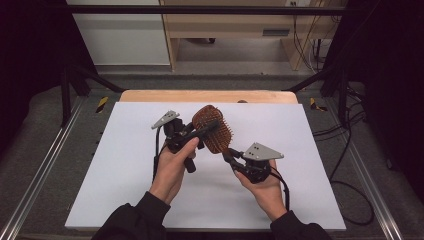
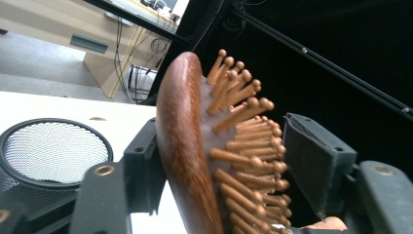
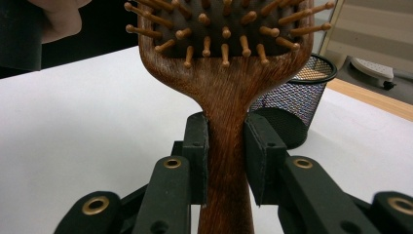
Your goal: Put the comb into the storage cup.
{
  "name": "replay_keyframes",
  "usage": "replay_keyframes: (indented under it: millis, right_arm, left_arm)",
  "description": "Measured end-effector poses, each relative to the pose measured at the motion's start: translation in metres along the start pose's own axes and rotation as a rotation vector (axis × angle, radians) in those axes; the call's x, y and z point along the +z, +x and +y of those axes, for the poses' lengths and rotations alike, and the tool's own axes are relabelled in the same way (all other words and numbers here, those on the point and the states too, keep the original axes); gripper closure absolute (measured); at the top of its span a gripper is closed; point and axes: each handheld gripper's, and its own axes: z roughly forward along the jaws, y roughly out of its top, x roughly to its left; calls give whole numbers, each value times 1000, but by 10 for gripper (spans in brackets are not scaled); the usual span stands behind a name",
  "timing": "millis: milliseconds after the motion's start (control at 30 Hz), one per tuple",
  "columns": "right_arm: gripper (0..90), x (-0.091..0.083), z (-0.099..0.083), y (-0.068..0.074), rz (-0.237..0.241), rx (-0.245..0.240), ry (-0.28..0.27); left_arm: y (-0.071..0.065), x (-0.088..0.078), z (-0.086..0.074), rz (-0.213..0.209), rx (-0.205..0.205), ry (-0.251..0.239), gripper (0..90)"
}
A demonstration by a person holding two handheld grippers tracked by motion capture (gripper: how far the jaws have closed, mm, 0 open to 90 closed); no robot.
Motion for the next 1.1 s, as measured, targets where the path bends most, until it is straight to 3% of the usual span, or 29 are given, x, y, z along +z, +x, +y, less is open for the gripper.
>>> replay_keyframes:
  millis: [233,800,900,933,967,1000,1033,1067,1100]
  right_arm:
    - [732,1,-2,1,13,9,4]
    - [718,3,-5,-1,44,45,-2]
    - [573,3,-6,-3,56,76,-8]
    - [573,3,-6,-3,56,76,-8]
    - [495,1,-7,-5,59,91,-11]
    - [495,1,-7,-5,59,91,-11]
    - [424,-5,-8,-8,46,100,-18]
    - [424,-5,-8,-8,46,100,-18]
    - [357,-12,-10,-13,52,116,-21]
  left_arm:
    - [0,-1,1,14,-68,17,475]
    - [-6,-1,1,8,-71,16,514]
    - [-7,0,2,19,-55,13,514]
    - [-7,0,2,23,-44,14,514]
    - [-7,0,3,28,-41,14,514]
    - [-7,-1,5,35,-38,9,514]
    - [-8,-1,7,44,-28,4,514]
    - [-9,-2,9,51,-13,0,514]
    - [-12,-5,16,68,24,-7,513]
